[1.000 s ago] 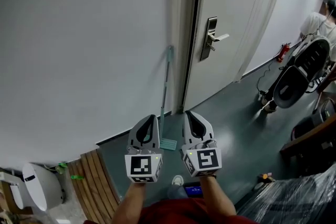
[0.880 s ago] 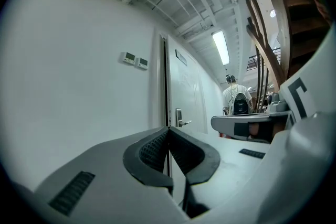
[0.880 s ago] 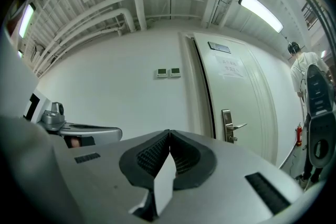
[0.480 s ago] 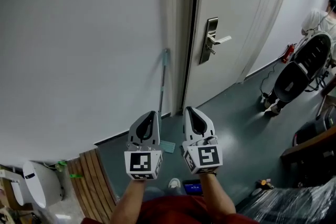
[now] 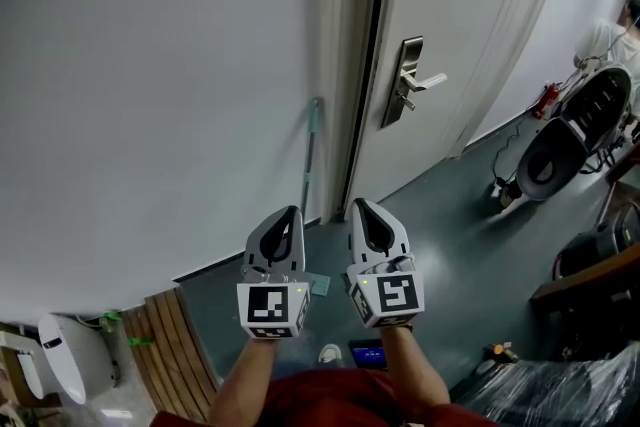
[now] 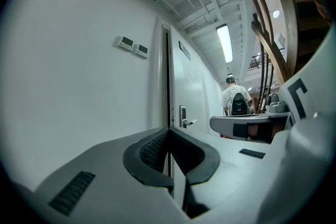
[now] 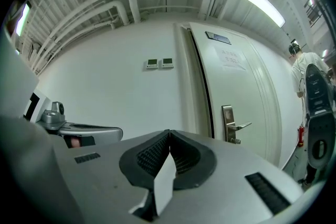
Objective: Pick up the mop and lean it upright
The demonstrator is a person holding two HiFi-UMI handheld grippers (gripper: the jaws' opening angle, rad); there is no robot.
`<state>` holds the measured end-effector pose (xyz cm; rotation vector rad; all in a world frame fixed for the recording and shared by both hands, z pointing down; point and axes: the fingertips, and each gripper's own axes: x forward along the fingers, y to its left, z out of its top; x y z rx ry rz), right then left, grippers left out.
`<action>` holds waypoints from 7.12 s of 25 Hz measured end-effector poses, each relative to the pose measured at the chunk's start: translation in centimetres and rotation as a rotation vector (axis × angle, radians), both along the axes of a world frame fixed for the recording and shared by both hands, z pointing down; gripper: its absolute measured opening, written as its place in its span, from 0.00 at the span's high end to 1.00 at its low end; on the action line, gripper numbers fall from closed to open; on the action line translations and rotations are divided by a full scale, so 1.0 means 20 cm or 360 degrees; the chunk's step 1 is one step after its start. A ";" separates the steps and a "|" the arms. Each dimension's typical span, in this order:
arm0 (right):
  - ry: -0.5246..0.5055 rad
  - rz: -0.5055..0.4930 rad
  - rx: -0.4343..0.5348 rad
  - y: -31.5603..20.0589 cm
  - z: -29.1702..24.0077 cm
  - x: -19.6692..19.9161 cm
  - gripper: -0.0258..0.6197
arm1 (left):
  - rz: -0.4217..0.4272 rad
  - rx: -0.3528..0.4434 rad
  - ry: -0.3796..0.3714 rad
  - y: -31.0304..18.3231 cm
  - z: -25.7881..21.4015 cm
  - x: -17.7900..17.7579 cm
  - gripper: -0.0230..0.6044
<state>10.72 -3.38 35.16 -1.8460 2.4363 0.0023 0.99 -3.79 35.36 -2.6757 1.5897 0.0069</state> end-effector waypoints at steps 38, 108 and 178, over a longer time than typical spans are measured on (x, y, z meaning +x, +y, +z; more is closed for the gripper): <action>0.0038 0.0040 -0.0108 -0.79 0.11 -0.08 0.93 | -0.0016 -0.0049 0.0017 -0.79 0.04 -0.13 0.94; 0.0075 0.0135 -0.0602 -1.79 0.86 -0.17 0.77 | -0.0201 -0.0174 0.0004 -0.99 0.26 -0.38 0.94; 0.0099 -0.0172 -0.0278 -0.69 0.51 -0.59 0.80 | -0.0262 -0.0090 -0.0054 -0.80 0.24 -0.55 0.94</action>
